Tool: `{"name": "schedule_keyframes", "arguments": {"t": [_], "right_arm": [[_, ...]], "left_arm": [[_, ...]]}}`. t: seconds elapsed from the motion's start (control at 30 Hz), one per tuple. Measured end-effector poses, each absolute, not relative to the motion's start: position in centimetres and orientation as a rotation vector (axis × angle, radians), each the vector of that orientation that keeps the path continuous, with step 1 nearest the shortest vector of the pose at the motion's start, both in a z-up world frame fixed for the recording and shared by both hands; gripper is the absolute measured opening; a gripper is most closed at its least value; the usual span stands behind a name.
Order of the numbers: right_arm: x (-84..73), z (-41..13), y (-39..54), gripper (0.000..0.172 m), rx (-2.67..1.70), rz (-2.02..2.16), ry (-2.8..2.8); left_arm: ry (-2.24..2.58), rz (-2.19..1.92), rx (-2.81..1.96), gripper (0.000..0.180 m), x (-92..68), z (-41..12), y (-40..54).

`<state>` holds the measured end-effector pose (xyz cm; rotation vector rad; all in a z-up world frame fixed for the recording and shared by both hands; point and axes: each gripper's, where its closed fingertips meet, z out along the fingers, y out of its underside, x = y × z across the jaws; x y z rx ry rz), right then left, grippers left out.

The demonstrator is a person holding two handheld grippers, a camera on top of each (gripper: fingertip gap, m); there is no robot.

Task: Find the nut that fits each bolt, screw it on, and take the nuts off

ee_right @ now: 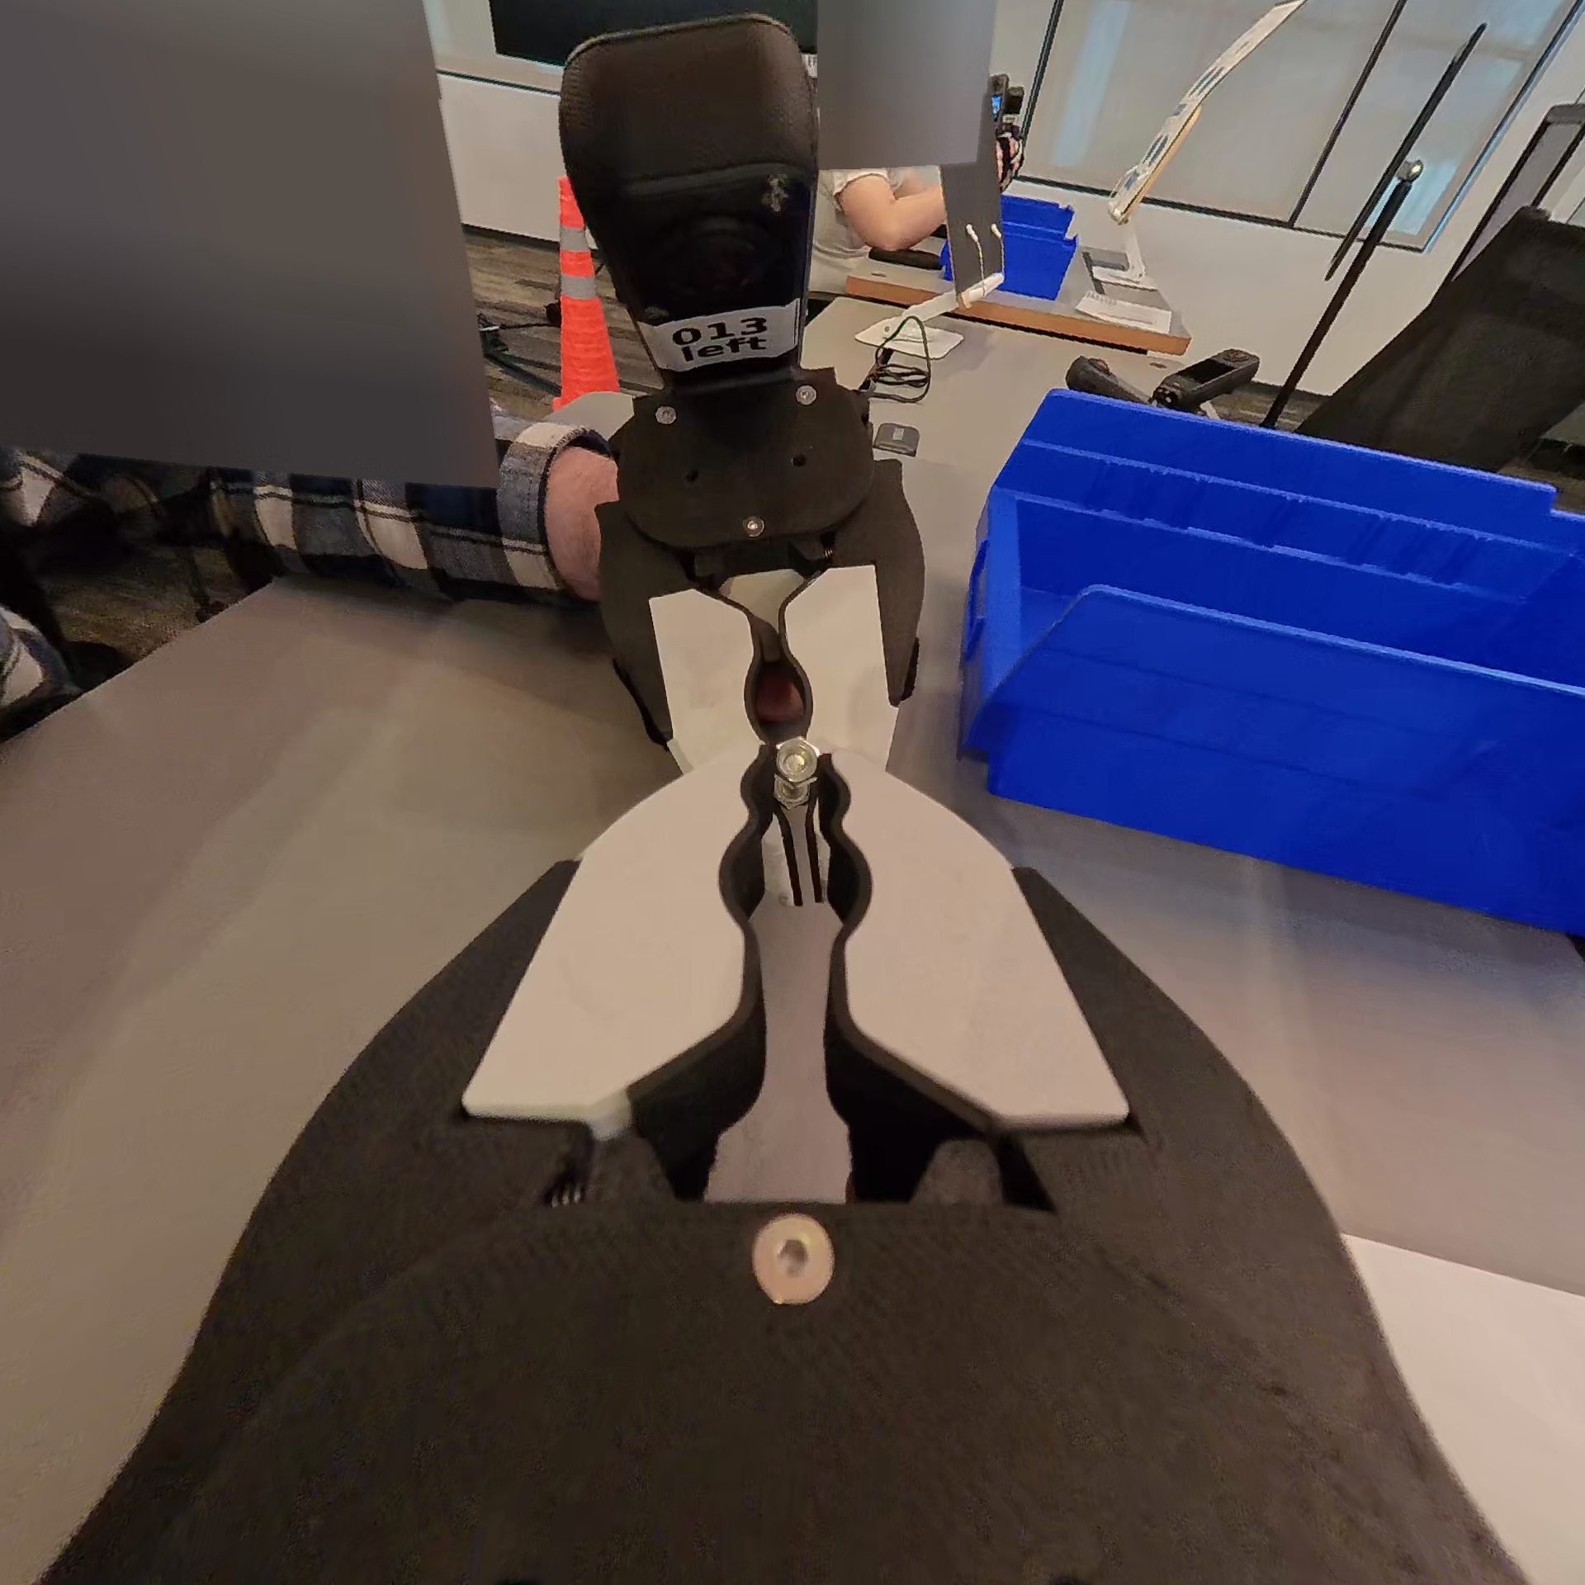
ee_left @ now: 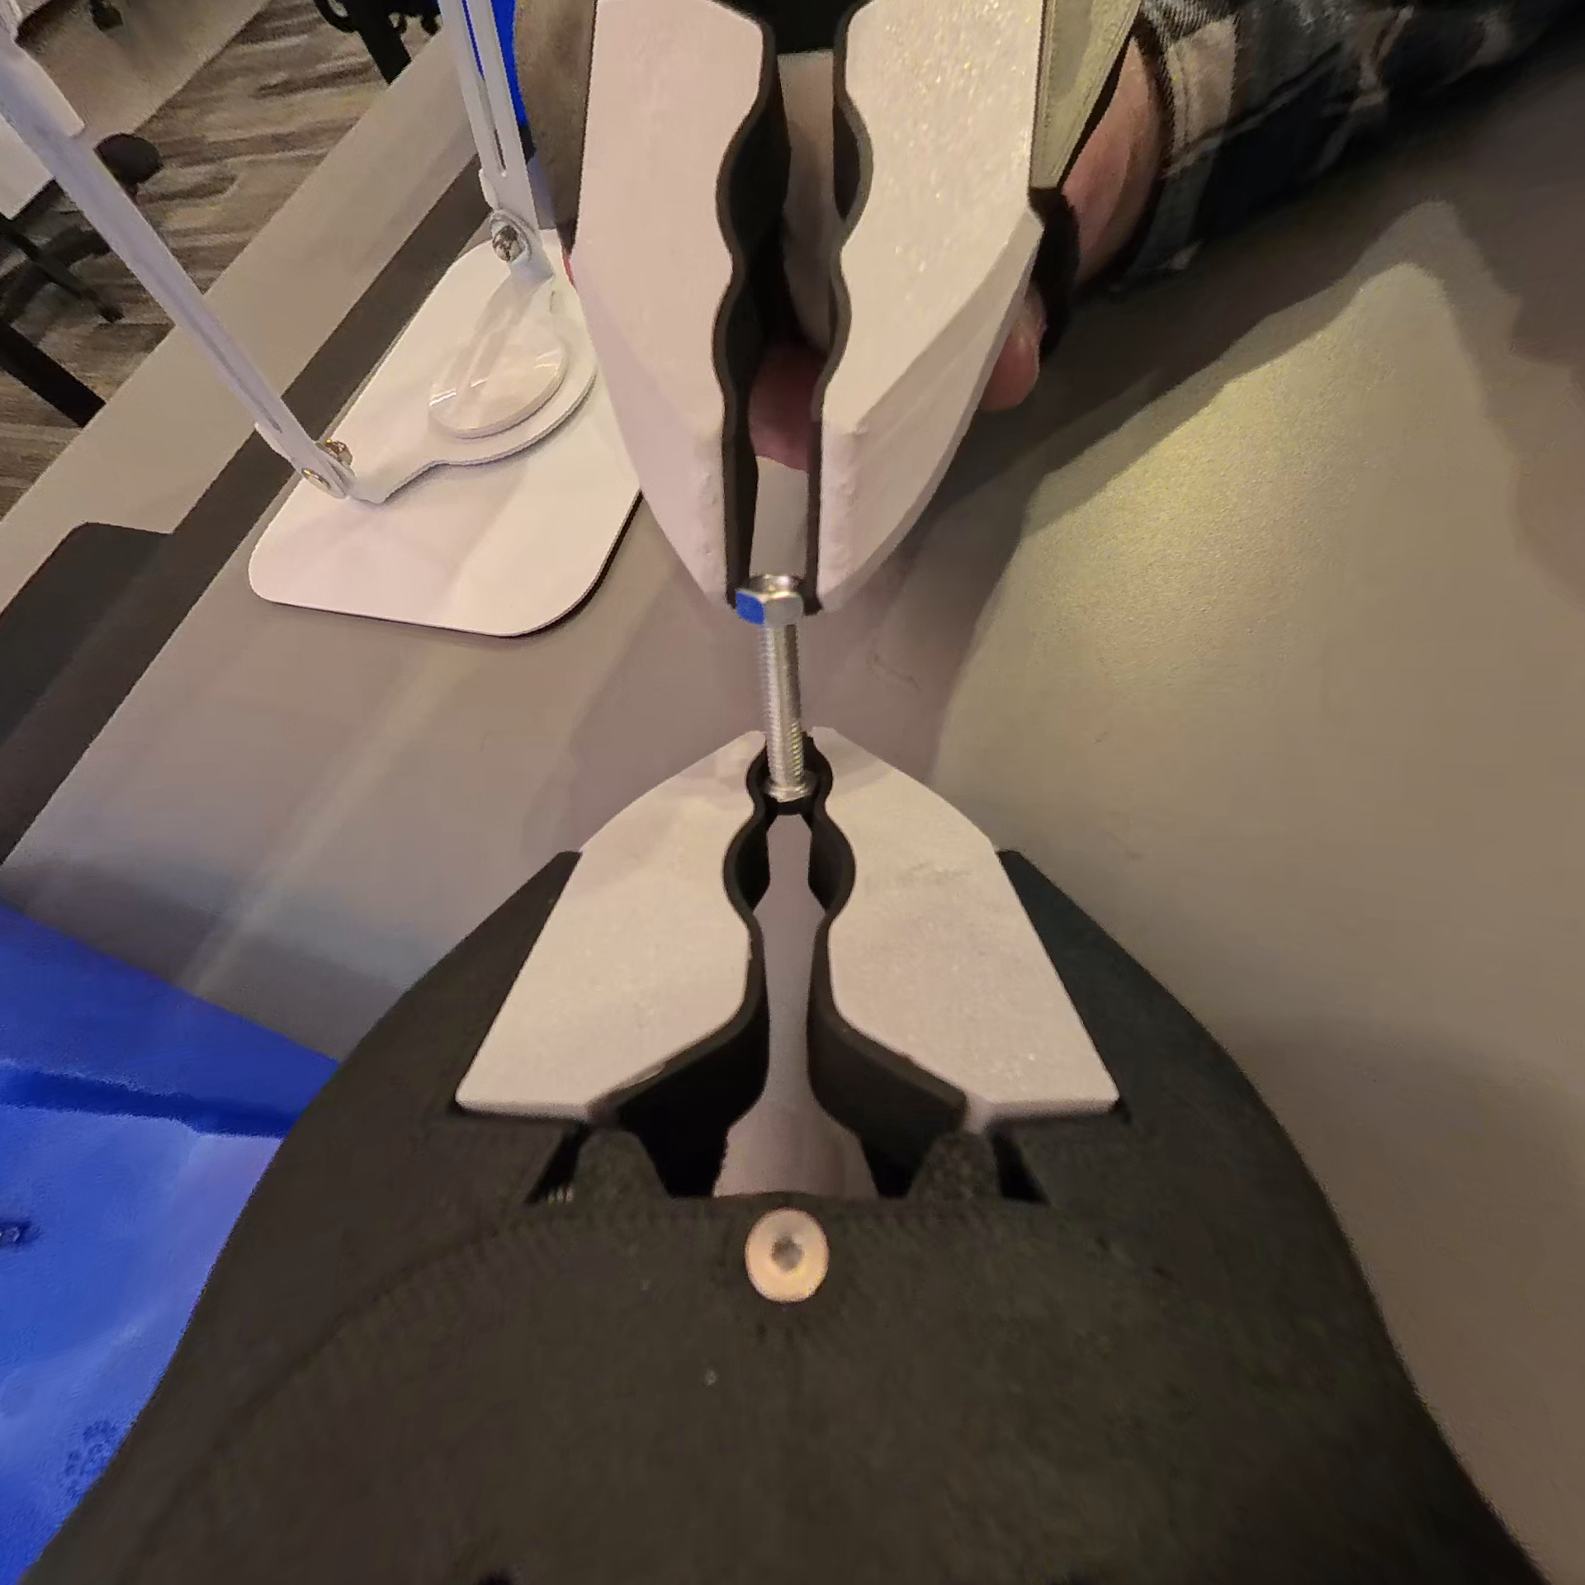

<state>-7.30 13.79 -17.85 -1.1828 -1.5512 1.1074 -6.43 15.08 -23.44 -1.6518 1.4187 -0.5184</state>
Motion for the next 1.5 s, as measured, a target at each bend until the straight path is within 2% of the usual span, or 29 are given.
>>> {"name": "schedule_keyframes", "arguments": {"t": [1.5], "right_arm": [[-7.7, -17.8, 15.5, 0.010, -1.360, 1.078, -1.361]], "left_arm": [[1.307, -0.273, -1.679, 0.004, -7.0, -23.4, 17.7]]}}
